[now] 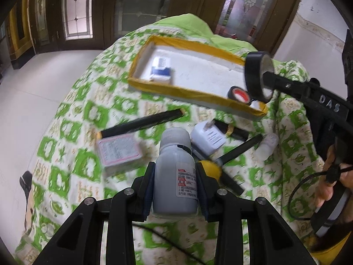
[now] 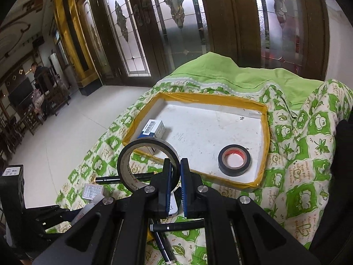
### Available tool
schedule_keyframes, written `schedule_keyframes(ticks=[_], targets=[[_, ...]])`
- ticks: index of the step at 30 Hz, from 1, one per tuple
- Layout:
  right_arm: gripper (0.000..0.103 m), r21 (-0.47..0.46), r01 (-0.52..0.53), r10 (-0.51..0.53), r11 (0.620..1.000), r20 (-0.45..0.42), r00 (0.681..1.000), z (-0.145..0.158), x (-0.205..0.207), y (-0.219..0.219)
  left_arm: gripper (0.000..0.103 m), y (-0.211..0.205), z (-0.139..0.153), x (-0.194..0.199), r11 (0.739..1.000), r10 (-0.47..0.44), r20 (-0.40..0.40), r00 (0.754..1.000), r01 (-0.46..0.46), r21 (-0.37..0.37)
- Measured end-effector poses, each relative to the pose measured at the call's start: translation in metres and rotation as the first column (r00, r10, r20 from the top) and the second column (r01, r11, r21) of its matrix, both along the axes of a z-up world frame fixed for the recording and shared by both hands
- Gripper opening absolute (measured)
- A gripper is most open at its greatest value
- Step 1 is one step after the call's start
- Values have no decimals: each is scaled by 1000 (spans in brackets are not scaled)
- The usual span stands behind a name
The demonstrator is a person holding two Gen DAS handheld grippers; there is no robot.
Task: Organize rigid objects
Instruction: 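Carry the bottle into the tray with left tool while right tool carries the black tape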
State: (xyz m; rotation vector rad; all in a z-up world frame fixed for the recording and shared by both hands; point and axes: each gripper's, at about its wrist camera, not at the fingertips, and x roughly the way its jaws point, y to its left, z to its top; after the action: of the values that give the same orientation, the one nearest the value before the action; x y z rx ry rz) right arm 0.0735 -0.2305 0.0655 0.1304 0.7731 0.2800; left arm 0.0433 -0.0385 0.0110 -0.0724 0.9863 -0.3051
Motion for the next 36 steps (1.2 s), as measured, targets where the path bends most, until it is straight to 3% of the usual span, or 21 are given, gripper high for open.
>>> schedule_keyframes(ticks=[8, 19, 36], targets=[[7, 22, 37, -37, 999, -21, 999, 0, 5, -11, 36, -22, 23, 12, 999, -43, 46, 998, 44, -19], [7, 58, 87, -83, 995, -63, 995, -3, 19, -25, 36, -32, 31, 31, 999, -44, 63, 997, 45, -14], [8, 49, 160, -147, 986, -207, 967, -26, 91, -66, 36, -61, 36, 91, 997, -64, 97, 993, 61, 38]])
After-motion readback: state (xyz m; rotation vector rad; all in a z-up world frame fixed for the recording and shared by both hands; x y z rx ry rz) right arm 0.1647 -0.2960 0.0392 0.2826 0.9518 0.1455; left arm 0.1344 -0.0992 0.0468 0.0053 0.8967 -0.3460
